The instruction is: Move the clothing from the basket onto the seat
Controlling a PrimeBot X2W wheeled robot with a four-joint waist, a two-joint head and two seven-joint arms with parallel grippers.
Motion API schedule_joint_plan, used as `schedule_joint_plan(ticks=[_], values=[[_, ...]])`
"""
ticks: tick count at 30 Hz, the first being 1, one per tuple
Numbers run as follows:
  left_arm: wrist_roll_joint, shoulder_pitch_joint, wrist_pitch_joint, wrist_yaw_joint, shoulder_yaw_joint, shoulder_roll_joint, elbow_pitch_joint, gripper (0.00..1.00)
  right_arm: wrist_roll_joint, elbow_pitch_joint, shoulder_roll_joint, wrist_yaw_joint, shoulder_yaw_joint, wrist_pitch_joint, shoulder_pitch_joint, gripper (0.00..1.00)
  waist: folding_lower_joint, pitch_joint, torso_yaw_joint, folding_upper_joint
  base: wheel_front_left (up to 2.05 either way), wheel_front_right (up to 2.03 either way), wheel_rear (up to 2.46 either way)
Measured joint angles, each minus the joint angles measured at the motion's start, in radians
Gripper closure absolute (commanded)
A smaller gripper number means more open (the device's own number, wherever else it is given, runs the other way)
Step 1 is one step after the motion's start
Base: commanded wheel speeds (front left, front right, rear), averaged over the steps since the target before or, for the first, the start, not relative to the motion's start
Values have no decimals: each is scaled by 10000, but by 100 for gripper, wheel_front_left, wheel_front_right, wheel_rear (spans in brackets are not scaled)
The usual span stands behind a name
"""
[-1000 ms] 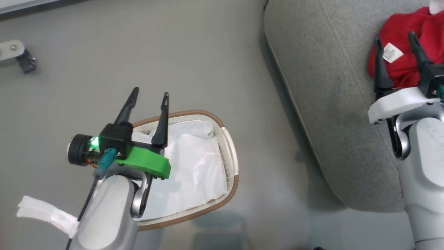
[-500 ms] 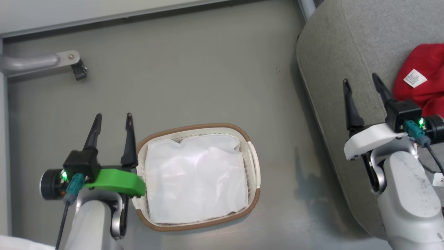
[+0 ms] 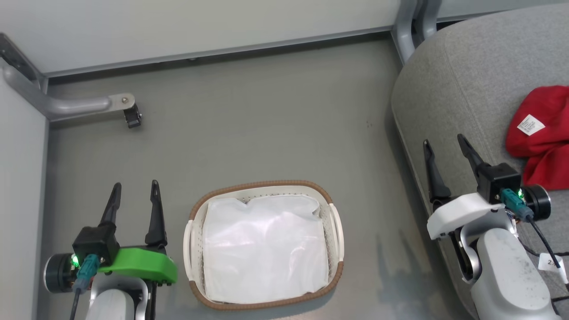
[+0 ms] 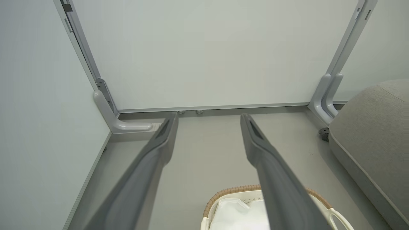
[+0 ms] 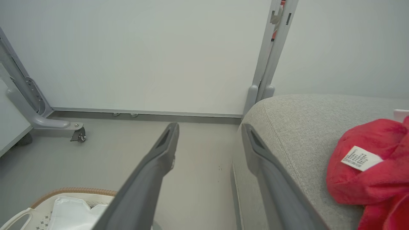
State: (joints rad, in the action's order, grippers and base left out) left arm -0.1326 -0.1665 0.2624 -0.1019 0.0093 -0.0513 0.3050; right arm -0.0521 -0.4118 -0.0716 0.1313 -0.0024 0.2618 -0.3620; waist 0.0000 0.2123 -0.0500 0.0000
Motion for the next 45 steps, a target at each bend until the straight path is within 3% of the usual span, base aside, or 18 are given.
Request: schedule_joint_plan(ticks=[25, 26, 32, 45], values=[[-1043, 1138, 0, -169, 153, 10, -207, 0, -280, -44, 217, 0, 284, 0, 1101, 0, 0, -926, 104, 0, 0, 0, 0], [-1078, 1142, -2, -167, 151, 17, -176, 100, -278, -65, 224, 2, 291, 0, 1106, 100, 0, -933, 103, 0, 0, 0, 0], [-1204, 1161, -125, -167, 157, 88, 305, 100, -389, -525, 316, 2, 272, -100, 1374, 100, 0, -948, 108, 0, 0, 0, 0], [-3505, 1159, -740, -169, 268, 88, 221, 100, -2963, -203, 316, 2, 58, -721, 1512, 100, 0, -1067, 149, 0, 0, 0, 0]])
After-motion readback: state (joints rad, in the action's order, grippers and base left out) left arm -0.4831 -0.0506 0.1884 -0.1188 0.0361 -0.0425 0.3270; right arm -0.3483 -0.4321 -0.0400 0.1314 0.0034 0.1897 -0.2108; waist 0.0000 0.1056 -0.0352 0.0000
